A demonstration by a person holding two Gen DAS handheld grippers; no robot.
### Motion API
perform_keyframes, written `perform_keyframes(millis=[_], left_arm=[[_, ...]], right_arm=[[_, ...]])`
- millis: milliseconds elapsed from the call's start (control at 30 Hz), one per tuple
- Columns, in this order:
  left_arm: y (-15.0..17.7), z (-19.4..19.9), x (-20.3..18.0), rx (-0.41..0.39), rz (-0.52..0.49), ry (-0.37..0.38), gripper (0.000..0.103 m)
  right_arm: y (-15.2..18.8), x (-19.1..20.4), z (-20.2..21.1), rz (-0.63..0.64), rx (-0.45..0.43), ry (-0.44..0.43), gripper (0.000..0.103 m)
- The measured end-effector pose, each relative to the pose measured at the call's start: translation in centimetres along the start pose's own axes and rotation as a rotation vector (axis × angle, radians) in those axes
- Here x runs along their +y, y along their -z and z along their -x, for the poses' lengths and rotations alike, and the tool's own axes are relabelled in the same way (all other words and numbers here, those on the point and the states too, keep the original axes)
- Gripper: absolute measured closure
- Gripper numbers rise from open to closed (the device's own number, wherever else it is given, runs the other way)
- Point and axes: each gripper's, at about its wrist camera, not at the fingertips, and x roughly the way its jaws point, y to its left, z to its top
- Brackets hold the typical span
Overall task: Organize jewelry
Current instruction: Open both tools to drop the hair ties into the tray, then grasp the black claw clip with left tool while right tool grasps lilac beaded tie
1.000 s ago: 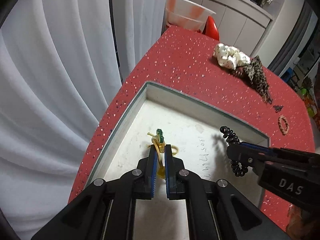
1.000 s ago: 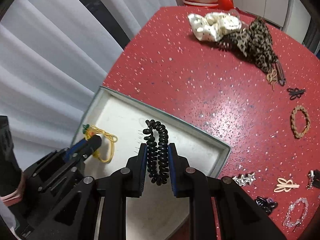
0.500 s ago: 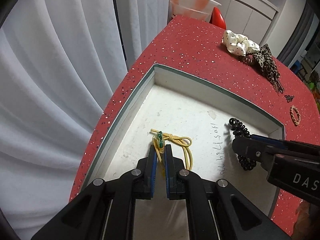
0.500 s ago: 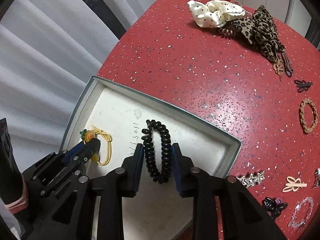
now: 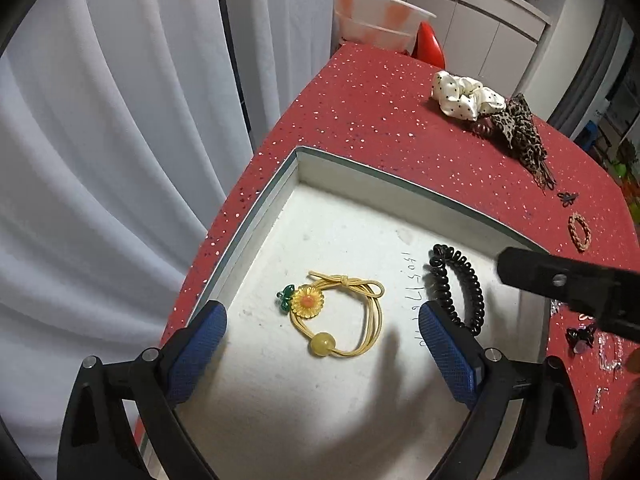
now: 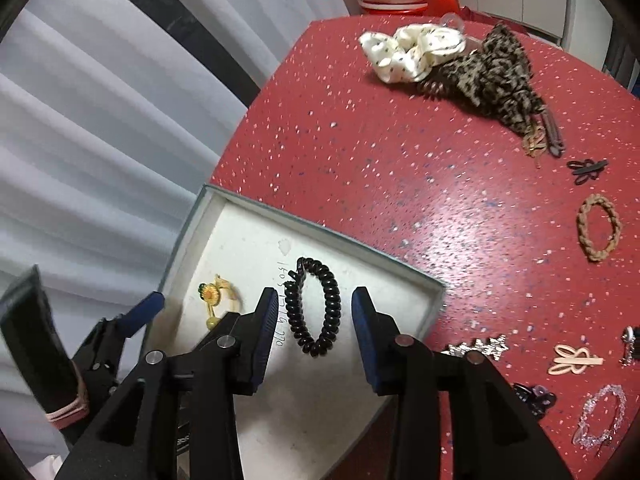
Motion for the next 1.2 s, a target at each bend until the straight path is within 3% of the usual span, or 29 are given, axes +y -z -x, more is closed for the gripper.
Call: perform_keyframes(millis=[100, 200, 233, 367, 467, 633, 867, 1200], left_arm=[[0.0, 0.3, -0.3, 0.002, -0.002, -0.016, 0.005], [0.4, 0.6, -0.5, 0.000, -0.023, -0.039, 0.005], [0.6, 0.7, -0.5, -0.001, -0.029, -0.056, 0.000], [0.9, 0.8, -0.1, 0.002, -0.013, -0.086, 0.000], [1.1, 1.3, 0.3, 0.011, -0.002, -0.086, 0.000], [1.7, 2.6, -0.5, 0.020, -0.042, -0.096, 0.000], [3.0, 4.6, -2.5, 0.034, -0.064, -0.055, 0.000], [5.0, 8.0, -9.7, 0.045, -0.158, 0.079, 0.000]], right_arm=[[0.1, -0.6, 1.3, -0.010, -0.006, -0.004, 0.061], [0.2, -1.3, 2.8, -0.016, -0.015, -0.002, 0.050], [0.2, -1.6, 3.3, -0.021, -0.018, -0.003, 0.046], [0.9, -2.6, 4.5, -0.043, -0.026, 0.001, 0.041], [1.8, -3.6, 5.3, -0.063, -0.034, 0.010, 0.021], [3.5, -5.3, 6.8, -0.103, -0.040, 0.015, 0.019], [6.7, -8.0, 8.9, -0.146, -0.041, 0.042, 0.016], [12.1, -13.9, 12.1, -0.256, 0.013, 0.116, 0.015]])
